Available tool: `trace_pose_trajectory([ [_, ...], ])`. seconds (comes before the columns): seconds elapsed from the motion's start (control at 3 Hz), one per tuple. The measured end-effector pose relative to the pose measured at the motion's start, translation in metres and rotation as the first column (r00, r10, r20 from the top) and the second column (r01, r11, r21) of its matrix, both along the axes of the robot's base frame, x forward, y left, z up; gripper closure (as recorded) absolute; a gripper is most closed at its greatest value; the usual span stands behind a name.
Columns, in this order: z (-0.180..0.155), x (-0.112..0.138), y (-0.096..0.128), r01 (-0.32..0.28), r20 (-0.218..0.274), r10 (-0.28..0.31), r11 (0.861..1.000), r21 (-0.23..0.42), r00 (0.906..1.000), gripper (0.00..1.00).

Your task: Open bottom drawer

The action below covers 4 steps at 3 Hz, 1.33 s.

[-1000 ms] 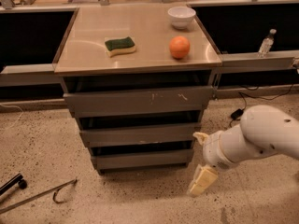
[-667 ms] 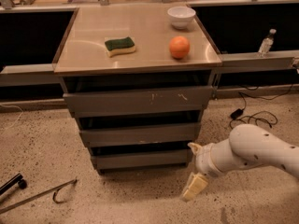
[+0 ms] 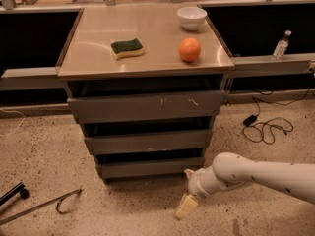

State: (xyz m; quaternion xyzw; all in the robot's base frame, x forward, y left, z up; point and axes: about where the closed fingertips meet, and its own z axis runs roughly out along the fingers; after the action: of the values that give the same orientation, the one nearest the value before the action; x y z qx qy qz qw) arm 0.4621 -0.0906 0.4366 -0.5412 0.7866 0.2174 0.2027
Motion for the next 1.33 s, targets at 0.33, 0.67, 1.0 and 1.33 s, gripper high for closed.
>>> trace_pose_trajectory([
  [0.33,-0.006,0.0,0.004,-0.004,0.0,0.004,1.0,0.013,1.0,0.0],
  [0.67,-0.034,0.032,0.021,0.015,0.055,-0.018,0.998,0.067,0.9983,0.0],
  [1.0,-0.086,0.073,0.047,0.075,0.071,-0.085,0.989,0.126,0.9939,0.0],
  [1.33,-0.133,0.106,0.061,0.125,0.06,-0.134,0.983,0.136,0.9892,0.0],
])
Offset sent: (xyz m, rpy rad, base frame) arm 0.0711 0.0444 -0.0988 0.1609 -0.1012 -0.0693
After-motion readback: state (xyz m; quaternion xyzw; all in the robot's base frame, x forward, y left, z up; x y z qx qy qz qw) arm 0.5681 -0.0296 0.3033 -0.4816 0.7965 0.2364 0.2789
